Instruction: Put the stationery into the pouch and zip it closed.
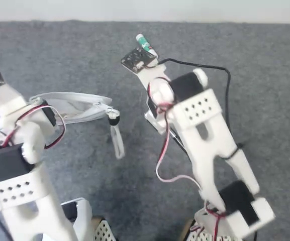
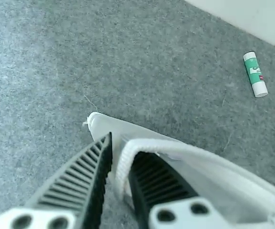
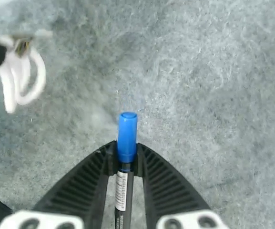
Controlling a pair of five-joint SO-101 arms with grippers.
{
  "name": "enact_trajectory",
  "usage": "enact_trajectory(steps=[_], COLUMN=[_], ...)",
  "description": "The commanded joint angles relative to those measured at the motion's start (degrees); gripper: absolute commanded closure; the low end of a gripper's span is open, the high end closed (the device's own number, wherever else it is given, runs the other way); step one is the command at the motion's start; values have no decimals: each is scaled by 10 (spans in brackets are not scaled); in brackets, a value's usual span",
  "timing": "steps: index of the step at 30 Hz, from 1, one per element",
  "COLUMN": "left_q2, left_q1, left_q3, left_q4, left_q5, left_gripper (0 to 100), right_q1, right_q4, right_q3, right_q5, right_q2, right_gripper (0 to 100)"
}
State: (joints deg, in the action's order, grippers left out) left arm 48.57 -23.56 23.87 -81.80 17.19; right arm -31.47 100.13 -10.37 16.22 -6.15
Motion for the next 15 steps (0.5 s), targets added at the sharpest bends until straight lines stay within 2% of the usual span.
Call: enact_trajectory(steps=[1, 9, 15], left_q2=[4, 4, 4], left_q1=[1, 1, 1], left_q3=[-6, -6, -6], left_q4=[22, 22, 22], left_q5=[-5, -5, -5], left_gripper=[989, 989, 989], right_q1=[-11, -18, -18], right_q4=[1, 1, -29], right_q3=[5, 40, 55], right_q5=[3, 0, -73], right_q2=[-73, -198, -260], right_gripper=[992, 992, 992])
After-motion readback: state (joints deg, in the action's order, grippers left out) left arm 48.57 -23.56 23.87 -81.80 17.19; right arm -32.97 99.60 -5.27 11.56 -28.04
